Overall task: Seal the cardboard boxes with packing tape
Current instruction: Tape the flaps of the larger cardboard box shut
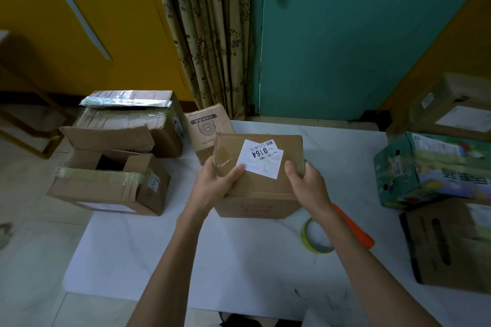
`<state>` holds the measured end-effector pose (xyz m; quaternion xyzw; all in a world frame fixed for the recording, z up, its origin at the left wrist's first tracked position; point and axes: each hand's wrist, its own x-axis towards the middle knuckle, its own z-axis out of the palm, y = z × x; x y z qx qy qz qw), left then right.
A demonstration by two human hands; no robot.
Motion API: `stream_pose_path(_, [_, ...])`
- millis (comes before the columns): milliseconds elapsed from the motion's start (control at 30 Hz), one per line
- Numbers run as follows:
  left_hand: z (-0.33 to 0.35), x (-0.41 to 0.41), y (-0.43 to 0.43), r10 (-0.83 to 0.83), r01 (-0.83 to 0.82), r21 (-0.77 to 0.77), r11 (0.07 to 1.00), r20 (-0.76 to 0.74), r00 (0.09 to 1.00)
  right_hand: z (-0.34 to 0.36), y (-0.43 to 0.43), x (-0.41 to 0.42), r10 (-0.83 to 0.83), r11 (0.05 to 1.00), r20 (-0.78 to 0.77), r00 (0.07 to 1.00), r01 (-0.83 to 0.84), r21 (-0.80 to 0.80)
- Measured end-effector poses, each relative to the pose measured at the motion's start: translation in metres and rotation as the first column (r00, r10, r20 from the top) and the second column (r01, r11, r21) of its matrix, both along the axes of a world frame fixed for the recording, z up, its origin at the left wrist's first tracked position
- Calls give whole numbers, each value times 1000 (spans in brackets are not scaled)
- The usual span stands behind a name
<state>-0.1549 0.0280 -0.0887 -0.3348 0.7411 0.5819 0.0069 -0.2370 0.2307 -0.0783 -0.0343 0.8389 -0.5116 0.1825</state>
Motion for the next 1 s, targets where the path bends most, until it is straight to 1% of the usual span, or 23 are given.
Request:
stream_pose_path(67, [-4,0,2,-11,12,-72,997,11,1000,-4,1,1,-48,999,-46,998,48,10])
stream_pose_path(133, [-6,-2,2,-9,16,-209,978,34,999,-3,-1,1,-75,997,-87,993,77,29])
stream_pose_path(167, [-5,-3,2,-6,15,-253,967,38,999,-4,-2,1,-89,995,-109,990,93,32])
stream_pose_path(267, [-4,-5,3,12,-2,-300,954,31,999,-6,-4,1,-145,988,-156,977,152,35])
stream_pose_path(333, [-4,-4,4,18,-15,-316,949,7,1000,-5,-6,4,-196,981,-128,972,195,-17])
stream_pose_path(400, [-7,0,0,47,-60,-296,953,-51,998,2,-6,13,-255,961,-63,965,245,-125])
stream_pose_path(433, [-9,3,-4,66,-87,-253,964,-91,994,7,-5,19,-264,947,-24,964,254,-196])
stream_pose_path(500, [-13,10,-16,130,-149,-111,983,-166,977,20,-7,36,-198,923,1,980,187,-336])
stream_pose_path(533, [-16,14,-21,161,-171,-40,984,-186,969,26,-12,44,-150,919,-36,988,126,-374])
stream_pose_path(567, [-19,17,-24,190,-194,-1,981,-197,962,30,-17,50,-102,935,-116,988,55,-350])
stream_pose_path(633, [-32,22,-27,224,-226,10,974,-160,961,34,-30,55,65,979,-302,951,-120,-165])
stream_pose_path(667, [-42,25,-27,243,-241,28,970,-117,963,32,-39,56,176,978,-344,922,-204,-46])
stream_pose_path(700, [-52,27,-26,254,-250,66,966,-66,965,27,-48,57,264,963,-357,896,-267,39])
stream_pose_path(767, [-65,32,-27,267,-269,167,949,35,963,11,-60,60,364,931,-379,851,-345,119])
stream_pose_path(833, [-71,34,-29,262,-277,222,935,95,960,-6,-70,61,410,911,-390,824,-387,142])
stream_pose_path(900, [-69,34,-32,212,-225,236,945,77,974,-24,-77,63,420,908,-365,831,-386,166])
stream_pose_path(933, [-68,34,-32,176,-186,268,945,61,982,-33,-78,63,423,905,-347,837,-374,202])
stream_pose_path(1000, [-62,37,-32,138,-147,355,923,50,989,-47,-82,64,431,893,-360,827,-335,300])
